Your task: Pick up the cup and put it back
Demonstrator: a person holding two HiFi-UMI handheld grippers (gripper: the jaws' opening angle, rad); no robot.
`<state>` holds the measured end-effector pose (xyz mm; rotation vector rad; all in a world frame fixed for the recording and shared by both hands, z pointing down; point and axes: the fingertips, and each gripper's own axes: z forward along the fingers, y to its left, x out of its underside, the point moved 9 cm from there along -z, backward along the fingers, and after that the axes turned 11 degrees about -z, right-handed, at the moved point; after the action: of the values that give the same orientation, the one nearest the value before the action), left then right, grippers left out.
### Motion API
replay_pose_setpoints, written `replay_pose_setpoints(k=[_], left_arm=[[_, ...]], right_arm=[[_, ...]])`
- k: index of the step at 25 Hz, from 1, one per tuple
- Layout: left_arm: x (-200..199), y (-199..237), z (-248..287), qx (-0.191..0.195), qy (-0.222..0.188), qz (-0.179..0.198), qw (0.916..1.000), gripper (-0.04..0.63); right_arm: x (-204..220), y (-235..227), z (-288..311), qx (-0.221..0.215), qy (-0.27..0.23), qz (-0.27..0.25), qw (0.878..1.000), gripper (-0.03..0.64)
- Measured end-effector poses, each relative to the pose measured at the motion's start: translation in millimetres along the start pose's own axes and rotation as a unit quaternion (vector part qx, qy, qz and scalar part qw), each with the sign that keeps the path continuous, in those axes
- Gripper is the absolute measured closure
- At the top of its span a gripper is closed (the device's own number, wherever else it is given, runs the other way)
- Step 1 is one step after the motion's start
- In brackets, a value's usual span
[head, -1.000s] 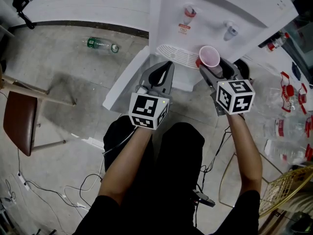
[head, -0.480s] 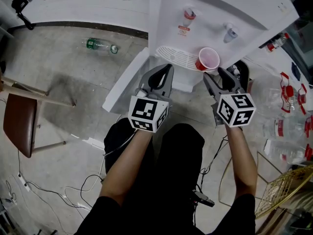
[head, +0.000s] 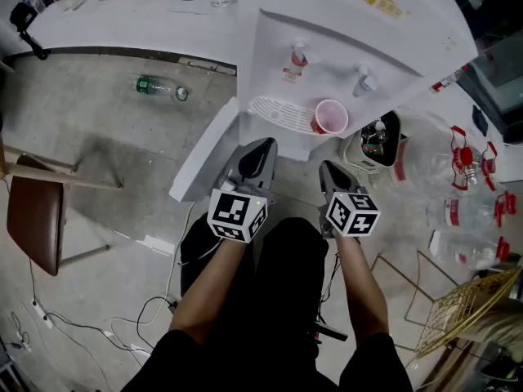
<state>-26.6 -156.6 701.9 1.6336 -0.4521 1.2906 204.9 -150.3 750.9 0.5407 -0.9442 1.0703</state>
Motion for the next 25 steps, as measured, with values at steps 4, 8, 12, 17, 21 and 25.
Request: replay_pose_setpoints(k=[4,8,12,17,21,25], left_arm=[[-9,-11,-10,-0.011,0.042,0.002,0.9991,0.589],[-38,-32,-27,-0.027,0.098,0.023,0.9945,0.588],[-84,-63,-47,-0.040,0.145,0.021,0.9884,0.588],[-156,-120,-75,-0.059,0.155,0.017,0.9859,0.588],[-228,-172,-102,-0.079,0.155,0.009,0.9846,0.589],[-292,-226,-139,-0.106,0.146,0.003,0.9836,0.588]], right_arm=[[-5,10,-12,0.012,0.038,0.038,0.998,0.620],[-23,27,-45,0.013,0.083,0.062,0.995,0.620],[-52,48,-92,0.002,0.114,0.089,0.989,0.621],[-109,65,-163,-0.010,0.131,0.106,0.986,0.620],[-165,72,-230,-0.014,0.123,0.111,0.986,0.621],[-221,79,-297,-0.016,0.110,0.107,0.988,0.620]])
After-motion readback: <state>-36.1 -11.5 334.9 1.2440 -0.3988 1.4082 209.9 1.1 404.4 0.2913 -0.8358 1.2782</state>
